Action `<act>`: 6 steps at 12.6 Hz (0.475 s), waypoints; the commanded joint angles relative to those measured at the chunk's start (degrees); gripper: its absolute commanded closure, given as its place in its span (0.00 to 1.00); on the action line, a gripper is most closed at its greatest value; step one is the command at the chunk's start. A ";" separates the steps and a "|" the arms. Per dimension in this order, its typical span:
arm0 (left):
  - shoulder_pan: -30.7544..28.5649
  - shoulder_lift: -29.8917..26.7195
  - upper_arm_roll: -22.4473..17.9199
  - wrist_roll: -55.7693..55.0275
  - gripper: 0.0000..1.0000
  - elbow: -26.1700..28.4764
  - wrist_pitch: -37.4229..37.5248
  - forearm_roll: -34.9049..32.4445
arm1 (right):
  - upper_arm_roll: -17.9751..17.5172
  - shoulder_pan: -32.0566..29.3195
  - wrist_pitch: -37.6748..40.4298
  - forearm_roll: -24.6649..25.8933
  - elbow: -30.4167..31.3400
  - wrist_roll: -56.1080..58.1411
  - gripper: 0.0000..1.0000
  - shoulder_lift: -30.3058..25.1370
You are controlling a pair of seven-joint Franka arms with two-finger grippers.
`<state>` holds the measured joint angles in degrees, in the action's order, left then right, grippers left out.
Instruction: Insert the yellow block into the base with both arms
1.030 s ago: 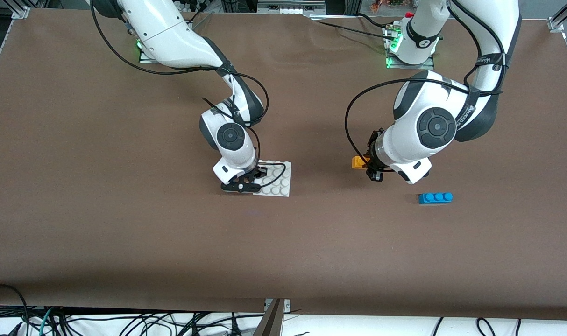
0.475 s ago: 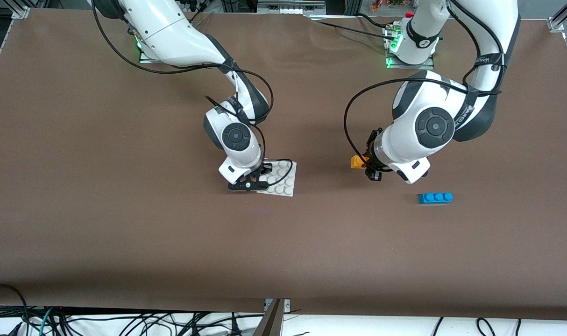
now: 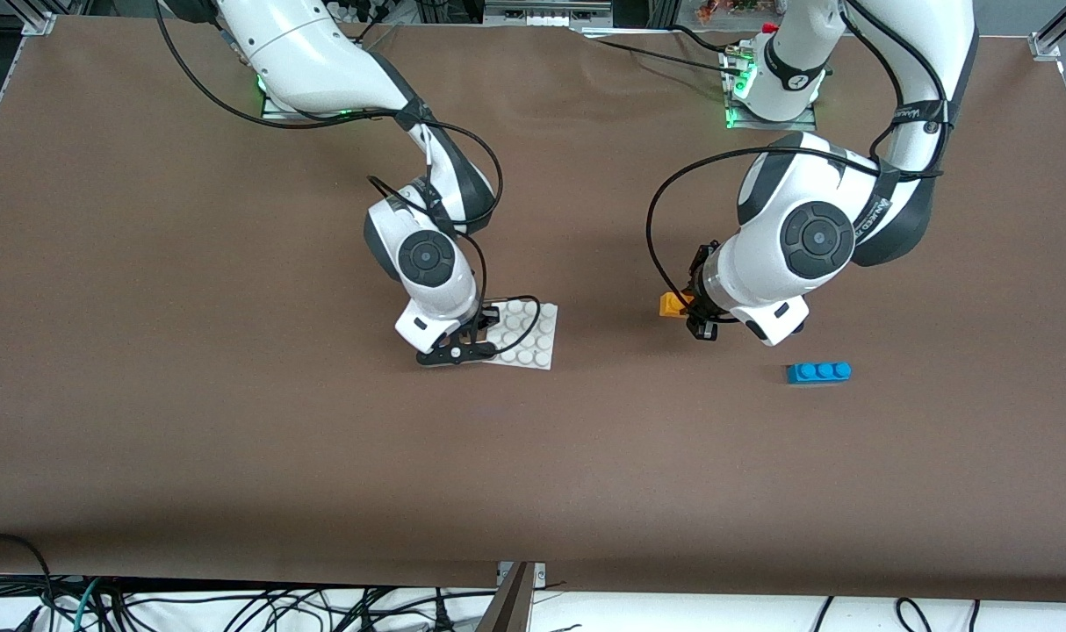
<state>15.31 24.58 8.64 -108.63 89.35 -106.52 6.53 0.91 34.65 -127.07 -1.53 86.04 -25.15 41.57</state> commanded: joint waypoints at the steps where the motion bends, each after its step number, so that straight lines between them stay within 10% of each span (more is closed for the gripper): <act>1: 1.12 1.78 0.50 -0.08 1.00 -1.98 1.58 1.29 | 2.59 -0.19 3.84 -0.76 0.36 4.40 0.87 -4.21; 4: 4.72 3.71 0.59 -2.11 1.00 -4.60 1.58 4.17 | 6.46 -0.19 7.53 -0.85 0.01 5.90 0.84 -8.51; 6: 8.23 5.99 0.50 -5.17 1.00 -6.28 1.58 4.72 | 9.71 -0.28 9.90 -1.37 -0.78 7.91 0.64 -10.71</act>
<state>20.59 27.36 9.57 -110.75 87.07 -106.38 10.06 8.47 34.47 -119.87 -1.55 85.40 -19.90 33.54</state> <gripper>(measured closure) 0.722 0.833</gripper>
